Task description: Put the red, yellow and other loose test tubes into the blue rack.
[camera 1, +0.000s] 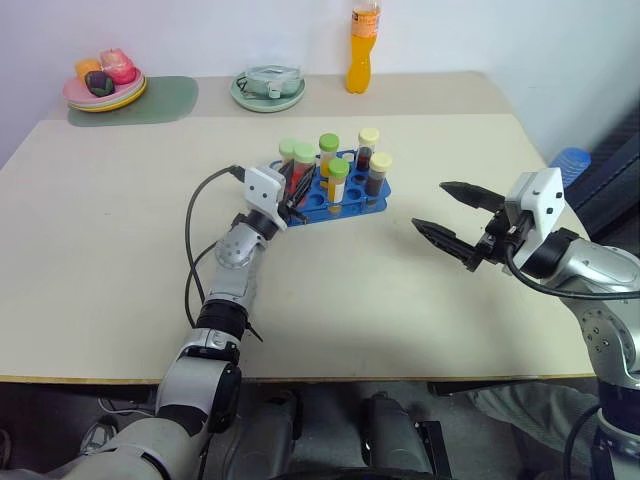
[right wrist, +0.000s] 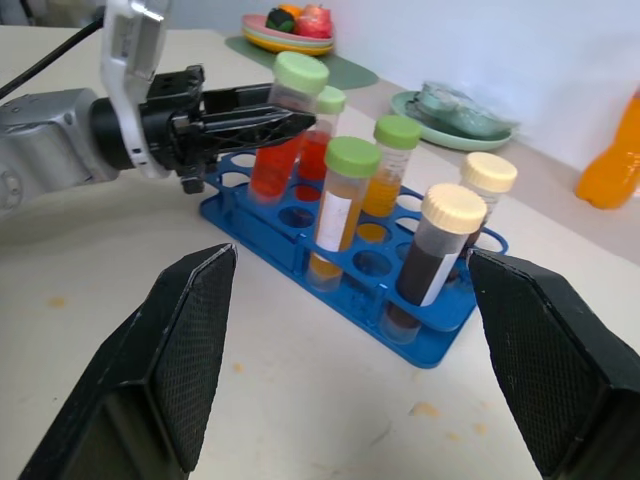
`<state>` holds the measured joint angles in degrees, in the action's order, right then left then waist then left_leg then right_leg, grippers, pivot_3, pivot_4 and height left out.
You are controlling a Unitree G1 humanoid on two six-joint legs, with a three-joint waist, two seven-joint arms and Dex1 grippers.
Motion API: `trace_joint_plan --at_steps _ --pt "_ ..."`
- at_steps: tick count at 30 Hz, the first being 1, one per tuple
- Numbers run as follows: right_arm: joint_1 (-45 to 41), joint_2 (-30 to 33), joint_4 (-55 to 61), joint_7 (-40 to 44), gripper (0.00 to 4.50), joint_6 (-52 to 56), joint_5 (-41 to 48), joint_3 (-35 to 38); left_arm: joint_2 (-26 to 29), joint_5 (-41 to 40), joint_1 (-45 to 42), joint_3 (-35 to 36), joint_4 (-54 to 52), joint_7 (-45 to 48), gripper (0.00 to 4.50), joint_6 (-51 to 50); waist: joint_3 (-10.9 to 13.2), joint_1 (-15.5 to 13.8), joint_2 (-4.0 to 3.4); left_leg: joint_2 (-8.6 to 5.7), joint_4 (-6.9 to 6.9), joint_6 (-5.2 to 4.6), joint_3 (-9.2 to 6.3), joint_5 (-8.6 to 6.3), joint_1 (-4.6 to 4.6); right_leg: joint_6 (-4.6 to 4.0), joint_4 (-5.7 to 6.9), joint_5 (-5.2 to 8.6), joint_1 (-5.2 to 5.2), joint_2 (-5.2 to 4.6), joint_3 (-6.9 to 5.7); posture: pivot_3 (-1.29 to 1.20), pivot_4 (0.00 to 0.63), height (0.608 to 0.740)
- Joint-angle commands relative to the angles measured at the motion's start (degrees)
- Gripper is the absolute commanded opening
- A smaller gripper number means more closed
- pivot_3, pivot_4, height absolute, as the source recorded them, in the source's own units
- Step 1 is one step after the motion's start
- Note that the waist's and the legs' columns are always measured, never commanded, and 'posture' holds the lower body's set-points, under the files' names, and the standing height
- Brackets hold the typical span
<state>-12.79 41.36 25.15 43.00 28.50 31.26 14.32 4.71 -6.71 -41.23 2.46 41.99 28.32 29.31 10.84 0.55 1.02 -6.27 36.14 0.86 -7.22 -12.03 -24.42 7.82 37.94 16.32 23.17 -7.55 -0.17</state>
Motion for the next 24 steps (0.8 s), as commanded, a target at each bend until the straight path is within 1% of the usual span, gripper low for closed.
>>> trace_joint_plan --at_steps 1,3,5,6,8,9,11,13,17,22,24 --pt "1.09 0.98 2.23 -0.05 3.79 -0.51 0.84 2.47 -0.22 -1.37 -0.05 0.36 1.09 1.43 0.76 0.82 0.00 -0.01 0.00 0.00 -0.01 -0.01 0.00 0.00 0.00 0.00 0.00 0.00 0.00 0.00 0.00 0.00 0.150 0.740" --pt "1.68 0.96 2.14 0.07 3.79 -0.93 0.82 2.67 -0.13 -3.37 0.31 1.10 0.84 3.50 0.76 -0.28 0.00 0.04 0.00 -0.01 0.00 -0.02 0.00 -0.01 0.00 0.01 0.00 0.00 0.00 0.00 0.00 0.00 0.150 0.740" --pt "2.35 0.80 1.86 0.31 3.79 -1.65 0.54 2.68 -0.15 -5.54 0.94 1.67 -0.43 5.80 1.80 -1.40 0.00 0.12 0.00 0.00 -0.01 -0.02 0.00 -0.01 0.00 0.01 0.00 0.00 0.00 0.00 0.00 0.00 0.150 0.740" --pt "2.60 0.70 1.72 0.39 3.79 -1.90 0.49 2.68 -0.12 -5.96 1.18 1.81 -1.09 5.92 2.22 -1.92 0.00 0.12 0.00 0.00 -0.01 -0.02 0.00 -0.01 0.00 0.01 0.00 0.00 0.00 0.00 0.00 0.00 0.150 0.740" --pt "2.97 0.58 1.34 0.59 3.79 -2.43 0.38 2.60 0.16 -5.95 1.68 1.83 -2.57 5.63 3.26 -2.51 0.00 0.20 0.00 0.00 0.00 -0.02 0.00 -0.01 0.00 0.01 0.00 0.00 0.00 0.00 0.00 0.00 0.150 0.740" --pt "3.16 0.50 1.08 0.72 3.79 -2.76 0.28 2.50 0.39 -5.93 2.01 1.77 -3.48 5.56 3.69 -3.10 0.00 0.26 0.00 0.00 0.00 -0.02 0.00 -0.01 0.00 0.01 0.01 0.00 0.00 0.00 0.00 0.00 0.150 0.740" --pt "3.42 0.40 0.67 0.89 3.79 -3.30 0.13 2.31 0.75 -6.52 2.72 1.77 -5.36 5.86 3.69 -5.03 0.00 0.27 0.00 0.01 -0.01 -0.03 0.00 -0.01 0.01 0.01 0.02 0.00 0.01 0.01 0.00 0.00 0.150 0.740" --pt "3.61 0.20 -0.02 1.27 3.79 -3.95 -0.06 2.08 1.83 -7.46 4.39 1.82 -9.52 6.71 3.69 -7.38 0.00 0.31 0.00 0.02 0.00 -0.03 0.00 -0.01 0.01 0.01 0.03 0.00 0.01 0.02 0.00 0.00 0.150 0.740" --pt "4.22 -0.44 -2.03 2.20 3.79 -5.83 -0.59 1.49 6.20 -7.27 9.24 1.33 -19.88 7.10 3.69 -13.95 -0.01 0.41 -0.02 0.03 -0.01 -0.02 0.00 -0.01 0.02 0.01 0.03 0.00 0.01 0.02 0.01 0.00 0.150 0.740" --pt "5.06 -0.80 -4.90 3.21 3.79 -8.27 -1.26 1.60 11.02 -14.18 18.14 5.40 -31.92 8.92 3.69 -20.52 -0.02 0.22 -0.03 0.03 -0.01 -0.03 0.00 -0.01 0.03 0.01 0.02 0.00 0.00 0.01 0.03 0.00 0.150 0.740" --pt "5.82 -0.75 -5.76 3.67 3.79 -9.25 -1.51 1.83 14.79 -18.03 22.41 6.69 -36.48 13.72 3.69 -23.66 -0.02 0.22 -0.03 0.03 -0.01 -0.02 -0.01 -0.01 0.03 0.01 0.02 0.00 0.01 0.01 0.03 0.00 0.150 0.740"
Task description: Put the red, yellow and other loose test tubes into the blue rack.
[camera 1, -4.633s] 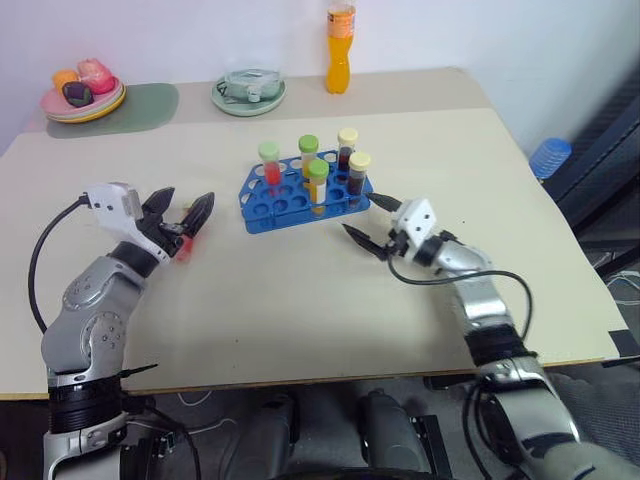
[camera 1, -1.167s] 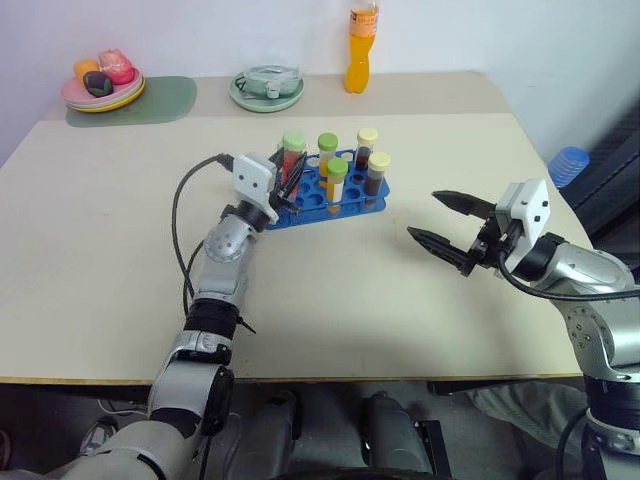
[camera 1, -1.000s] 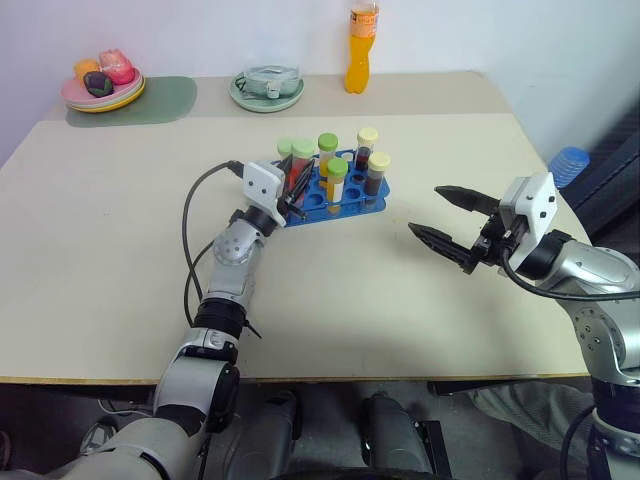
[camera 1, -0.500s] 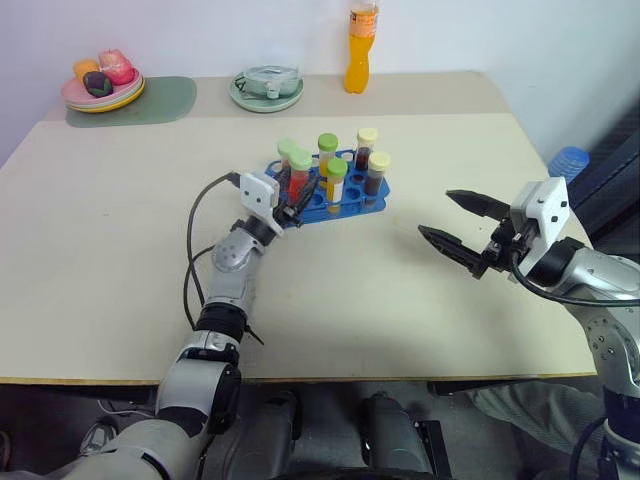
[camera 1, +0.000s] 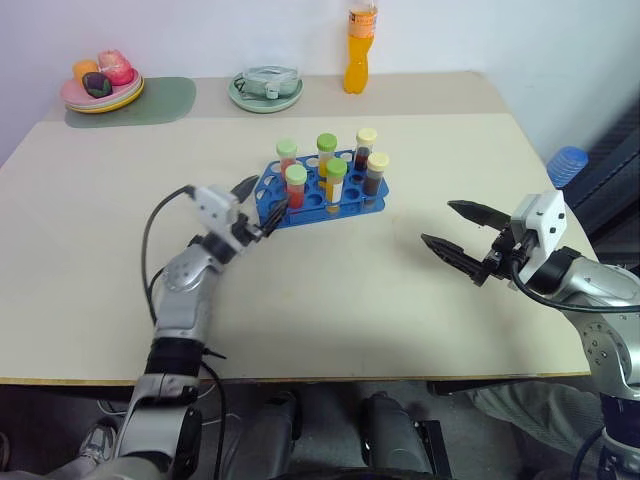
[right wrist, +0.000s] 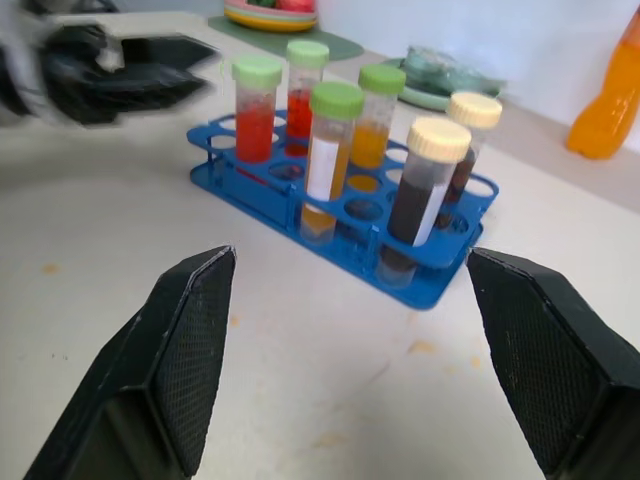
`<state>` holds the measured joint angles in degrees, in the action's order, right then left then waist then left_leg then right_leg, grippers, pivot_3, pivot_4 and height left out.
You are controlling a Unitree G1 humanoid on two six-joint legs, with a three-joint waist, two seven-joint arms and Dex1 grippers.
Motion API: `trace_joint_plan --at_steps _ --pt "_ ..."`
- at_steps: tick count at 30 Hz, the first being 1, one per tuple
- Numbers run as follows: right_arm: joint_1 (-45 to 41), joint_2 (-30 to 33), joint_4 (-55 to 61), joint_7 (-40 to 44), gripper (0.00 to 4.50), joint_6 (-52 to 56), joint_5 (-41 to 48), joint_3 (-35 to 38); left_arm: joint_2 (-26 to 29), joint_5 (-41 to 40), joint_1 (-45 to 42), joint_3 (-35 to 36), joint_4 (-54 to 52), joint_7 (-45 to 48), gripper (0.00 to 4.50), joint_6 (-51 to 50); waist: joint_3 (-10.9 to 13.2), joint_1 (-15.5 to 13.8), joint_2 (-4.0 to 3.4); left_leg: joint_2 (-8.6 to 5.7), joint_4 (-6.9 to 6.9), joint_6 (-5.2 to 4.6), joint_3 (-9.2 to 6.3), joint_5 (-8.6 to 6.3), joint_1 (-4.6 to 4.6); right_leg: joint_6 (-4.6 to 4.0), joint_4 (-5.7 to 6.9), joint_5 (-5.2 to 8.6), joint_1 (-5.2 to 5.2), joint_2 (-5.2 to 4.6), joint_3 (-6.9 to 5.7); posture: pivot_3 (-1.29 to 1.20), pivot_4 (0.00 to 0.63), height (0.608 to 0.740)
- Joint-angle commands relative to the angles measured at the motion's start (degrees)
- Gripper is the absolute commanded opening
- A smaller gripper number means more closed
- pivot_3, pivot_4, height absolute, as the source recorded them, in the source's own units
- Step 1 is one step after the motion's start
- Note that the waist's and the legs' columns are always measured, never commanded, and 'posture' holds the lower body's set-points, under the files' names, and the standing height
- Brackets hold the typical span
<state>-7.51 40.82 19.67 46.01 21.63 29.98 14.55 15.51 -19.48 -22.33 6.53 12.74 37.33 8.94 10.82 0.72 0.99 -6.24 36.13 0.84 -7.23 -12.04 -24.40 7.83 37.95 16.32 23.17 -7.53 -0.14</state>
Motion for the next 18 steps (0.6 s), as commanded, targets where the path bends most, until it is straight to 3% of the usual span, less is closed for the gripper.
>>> trace_joint_plan --at_steps 1,9,18 --pt "0.97 -0.20 -0.57 0.82 3.79 -2.77 -0.25 1.76 6.50 -7.82 5.90 3.22 -9.52 8.51 3.69 -5.03 0.00 0.21 0.00 0.01 -0.01 0.00 -0.01 0.00 0.00 0.00 0.00 0.00 0.01 0.01 0.00 0.00 0.150 0.740" --pt "4.61 0.30 -2.08 1.76 3.79 -4.48 -0.11 3.87 17.24 -12.83 17.99 9.65 -15.69 13.41 3.69 -12.65 -0.06 -0.16 -0.12 0.01 -0.05 -0.10 0.00 -0.07 0.02 -0.02 -0.03 0.01 -0.02 -0.03 0.03 0.00 0.150 0.740" --pt "6.51 0.60 -1.84 1.67 3.79 -4.24 -0.14 4.29 19.68 -13.41 22.19 12.45 -18.23 13.00 3.69 -15.85 -0.07 -0.05 -0.13 0.03 -0.10 -0.11 -0.01 -0.08 0.02 -0.03 -0.06 0.01 -0.01 -0.03 0.03 0.00 0.150 0.740"
